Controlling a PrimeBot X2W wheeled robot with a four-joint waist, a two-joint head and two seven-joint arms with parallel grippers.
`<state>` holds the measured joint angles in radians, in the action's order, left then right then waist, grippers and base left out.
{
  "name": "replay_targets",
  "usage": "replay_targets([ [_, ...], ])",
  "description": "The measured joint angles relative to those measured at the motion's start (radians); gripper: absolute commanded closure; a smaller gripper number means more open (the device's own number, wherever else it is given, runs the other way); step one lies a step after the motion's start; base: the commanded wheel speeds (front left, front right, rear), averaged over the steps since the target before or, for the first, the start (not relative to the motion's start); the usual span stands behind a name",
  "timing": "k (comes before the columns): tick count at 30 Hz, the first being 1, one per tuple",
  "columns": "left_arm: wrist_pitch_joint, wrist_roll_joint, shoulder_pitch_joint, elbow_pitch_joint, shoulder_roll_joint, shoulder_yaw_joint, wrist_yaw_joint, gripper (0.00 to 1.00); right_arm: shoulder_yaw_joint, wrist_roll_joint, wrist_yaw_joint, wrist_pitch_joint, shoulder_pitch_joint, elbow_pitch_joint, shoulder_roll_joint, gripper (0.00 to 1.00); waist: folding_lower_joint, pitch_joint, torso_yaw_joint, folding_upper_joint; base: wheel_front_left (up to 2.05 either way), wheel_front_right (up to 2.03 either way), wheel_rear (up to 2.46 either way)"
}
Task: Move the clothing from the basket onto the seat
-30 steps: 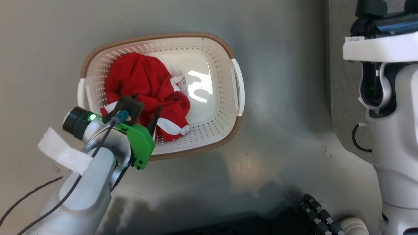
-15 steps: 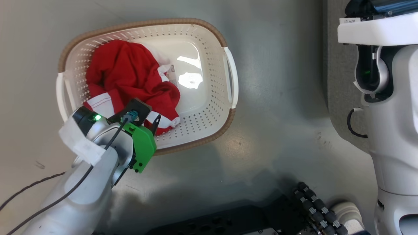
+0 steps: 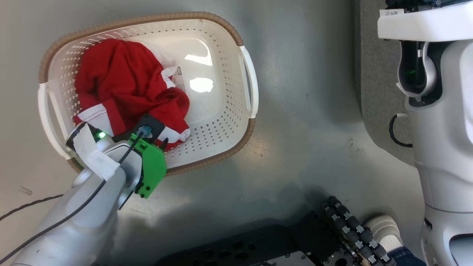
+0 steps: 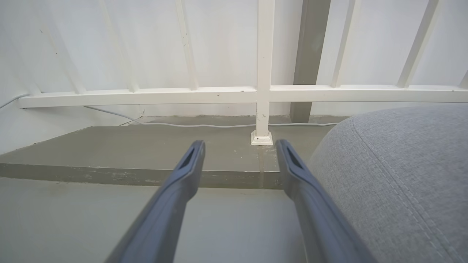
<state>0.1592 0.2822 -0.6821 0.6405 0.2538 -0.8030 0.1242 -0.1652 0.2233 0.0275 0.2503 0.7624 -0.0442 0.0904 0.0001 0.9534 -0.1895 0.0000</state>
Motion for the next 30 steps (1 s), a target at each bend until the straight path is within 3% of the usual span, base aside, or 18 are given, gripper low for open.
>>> replay_targets([
  [7, 0.012, 0.018, -0.021, 0.040, 0.013, -0.011, 0.000, 0.00, -0.001, 0.000, 0.000, 0.002, 0.010, -0.013, -0.003, 0.00, 0.0000, 0.015, -0.018, 0.0000, 0.00, 0.00, 0.00],
  [8, 0.012, 0.022, -0.024, 0.044, 0.012, -0.011, 0.000, 0.04, -0.001, 0.000, 0.000, 0.002, 0.010, -0.015, -0.003, 0.00, 0.0000, 0.016, -0.019, 0.0000, 0.00, 0.00, 0.00],
  [9, 0.011, 0.023, -0.026, 0.049, 0.012, -0.012, 0.000, 0.39, -0.001, 0.000, 0.000, 0.002, 0.010, -0.017, -0.003, 0.00, 0.0000, 0.016, -0.020, 0.0000, 0.00, 0.00, 0.00],
  [11, 0.010, 0.026, -0.030, 0.058, 0.012, -0.015, 0.000, 0.75, -0.001, 0.000, 0.000, 0.004, 0.010, -0.021, -0.004, 0.00, 0.0000, 0.017, -0.022, 0.0000, 0.00, 0.00, 0.00],
  [12, 0.006, 0.031, -0.031, 0.060, 0.011, -0.017, 0.000, 1.00, -0.001, 0.000, 0.000, 0.004, 0.010, -0.023, -0.004, 0.00, 0.0000, 0.018, -0.023, 0.0000, 0.00, 0.00, 0.00],
  [30, -0.169, 0.096, -0.062, 0.047, -0.050, -0.032, 0.000, 1.00, 0.032, -0.032, -0.001, 0.004, 0.012, -0.053, -0.003, 0.00, -0.0001, -0.060, 0.008, 0.0000, 0.00, 0.00, 0.00],
])
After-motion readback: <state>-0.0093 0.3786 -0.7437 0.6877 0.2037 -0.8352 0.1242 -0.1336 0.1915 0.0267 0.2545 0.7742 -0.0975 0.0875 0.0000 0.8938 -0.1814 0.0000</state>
